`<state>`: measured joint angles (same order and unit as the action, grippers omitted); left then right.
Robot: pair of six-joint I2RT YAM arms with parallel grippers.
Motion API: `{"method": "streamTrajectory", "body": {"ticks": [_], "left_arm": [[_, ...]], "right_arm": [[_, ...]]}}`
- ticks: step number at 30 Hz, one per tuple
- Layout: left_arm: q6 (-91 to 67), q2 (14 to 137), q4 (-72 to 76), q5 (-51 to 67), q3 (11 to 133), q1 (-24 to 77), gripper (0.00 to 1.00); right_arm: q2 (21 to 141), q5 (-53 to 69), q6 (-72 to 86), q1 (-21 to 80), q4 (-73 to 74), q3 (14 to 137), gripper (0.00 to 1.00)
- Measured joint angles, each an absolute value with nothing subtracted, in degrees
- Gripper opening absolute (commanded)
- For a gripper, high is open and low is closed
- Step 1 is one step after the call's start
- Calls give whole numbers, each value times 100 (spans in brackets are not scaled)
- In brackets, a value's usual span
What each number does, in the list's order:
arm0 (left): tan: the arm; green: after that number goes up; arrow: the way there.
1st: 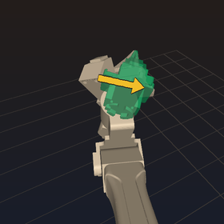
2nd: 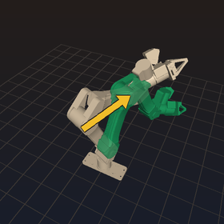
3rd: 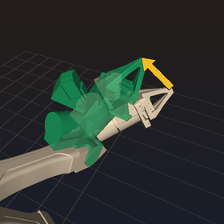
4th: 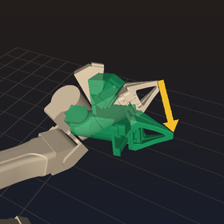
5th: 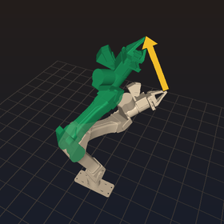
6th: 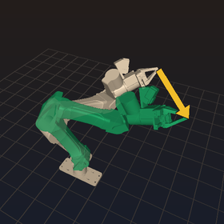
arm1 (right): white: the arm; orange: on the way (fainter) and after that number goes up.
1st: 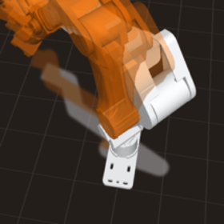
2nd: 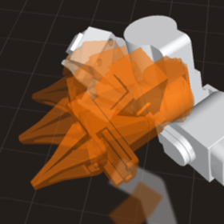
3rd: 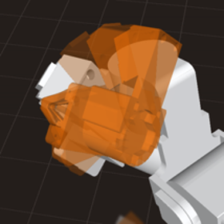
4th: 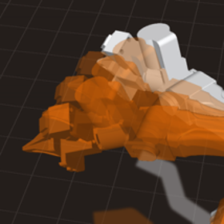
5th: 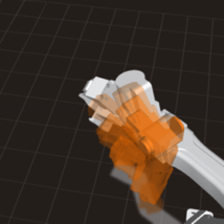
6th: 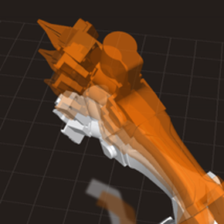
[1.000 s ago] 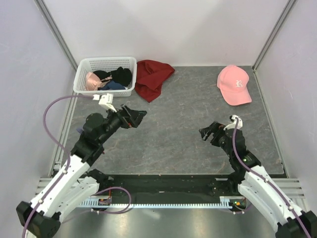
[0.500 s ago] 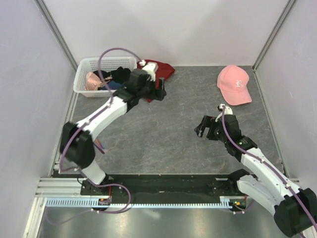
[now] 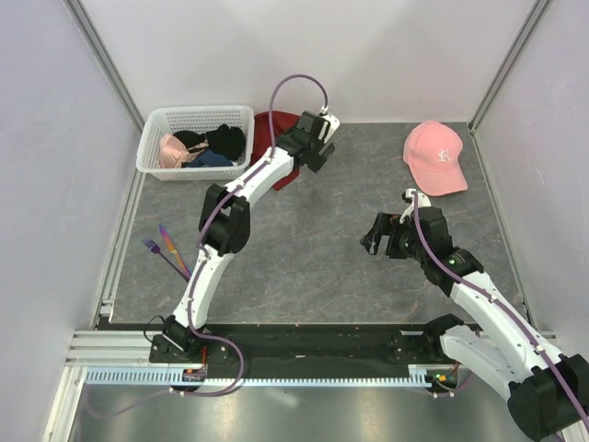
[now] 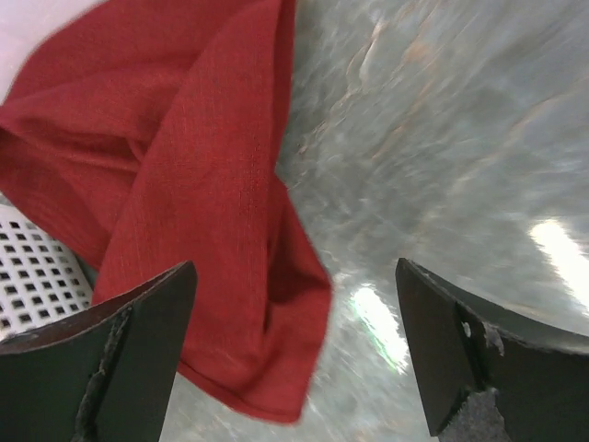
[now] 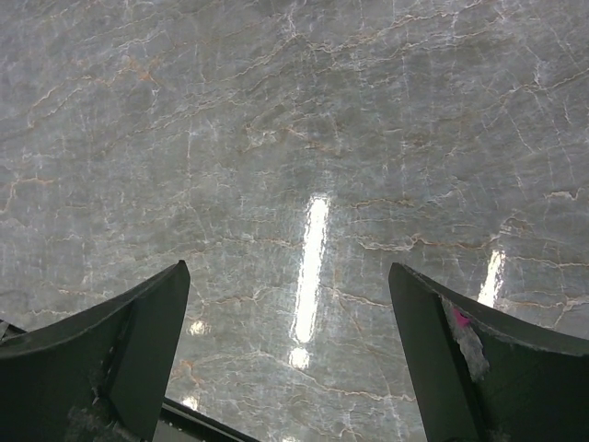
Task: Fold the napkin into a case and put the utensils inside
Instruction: Pick up the crumpled napkin from the center of the board.
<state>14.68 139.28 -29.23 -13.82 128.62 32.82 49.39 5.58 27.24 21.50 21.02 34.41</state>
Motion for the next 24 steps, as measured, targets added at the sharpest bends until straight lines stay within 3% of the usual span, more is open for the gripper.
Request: {"method": "streamTrajectory", "body": {"ticks": [3, 6, 7, 9, 10, 11, 17, 24], "left_arm": [[1828, 14475, -3050, -1728, 13292, 3234, 98], [1988, 14855, -3127, -1990, 13491, 3142, 73], [2008, 14916, -3146, -2032, 13500, 3105, 55], [2021, 14993, -3201, -2064, 13504, 3006, 38], [2056, 15006, -3251, -2058, 13504, 2961, 17], [2049, 15006, -3315, -2036, 13504, 2923, 12], [1636, 14440, -3465, -1592, 12772, 2882, 3], [217, 11756, -3645, -939, 9979, 3697, 3]], "right_arm": [[4952, 622, 2705, 2102, 2152, 3498, 98], [5009, 681, 2672, 2005, 2152, 3538, 98], [5050, 698, 2668, 1973, 2150, 3555, 98], [5175, 731, 2661, 1890, 2145, 3594, 98], [5238, 742, 2659, 1865, 2143, 3607, 98], [5299, 751, 2657, 1839, 2145, 3612, 98], [5710, 749, 2663, 1806, 2150, 3804, 98], [6521, 744, 2698, 1776, 2134, 4497, 98]]}}
